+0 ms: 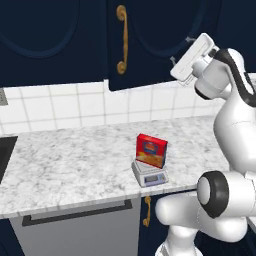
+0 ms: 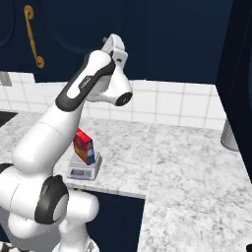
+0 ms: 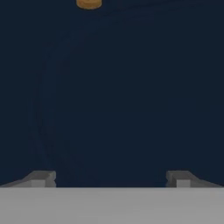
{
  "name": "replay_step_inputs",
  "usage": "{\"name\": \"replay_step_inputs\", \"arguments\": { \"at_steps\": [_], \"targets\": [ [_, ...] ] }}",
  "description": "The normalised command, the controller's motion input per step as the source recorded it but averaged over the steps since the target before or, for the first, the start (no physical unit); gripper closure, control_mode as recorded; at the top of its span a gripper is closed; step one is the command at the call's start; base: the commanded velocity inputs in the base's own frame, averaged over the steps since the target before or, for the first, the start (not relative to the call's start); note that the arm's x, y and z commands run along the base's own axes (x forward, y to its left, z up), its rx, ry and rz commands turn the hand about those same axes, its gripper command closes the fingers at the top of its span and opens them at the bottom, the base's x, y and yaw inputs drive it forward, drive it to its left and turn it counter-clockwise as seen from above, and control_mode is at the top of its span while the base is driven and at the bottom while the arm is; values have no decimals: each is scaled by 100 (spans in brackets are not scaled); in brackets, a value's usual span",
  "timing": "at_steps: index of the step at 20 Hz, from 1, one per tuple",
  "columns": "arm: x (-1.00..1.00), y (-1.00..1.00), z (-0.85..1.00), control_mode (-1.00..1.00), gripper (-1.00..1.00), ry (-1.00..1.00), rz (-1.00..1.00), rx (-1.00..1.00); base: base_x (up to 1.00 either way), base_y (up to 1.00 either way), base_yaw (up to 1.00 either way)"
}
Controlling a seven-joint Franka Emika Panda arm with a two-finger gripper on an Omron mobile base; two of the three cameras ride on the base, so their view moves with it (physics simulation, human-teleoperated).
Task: Pick the boxed food and place it on the digital scale for weighing, and close the cabinet.
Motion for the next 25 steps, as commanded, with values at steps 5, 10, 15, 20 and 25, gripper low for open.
{"name": "replay_step_inputs", "arguments": {
  "at_steps": [5,10,15,20,25],
  "targets": [
    [52,0,0,-100,-100,0,-2,0,0,0,0],
    [43,0,0,-100,-100,0,0,0,0,0,0],
    [40,-1,0,-100,-100,0,0,0,0,0,0],
    [42,0,-31,-100,-100,0,0,0,0,0,0],
    [63,0,-71,-100,-100,0,-1,0,0,0,0]
  ]
}}
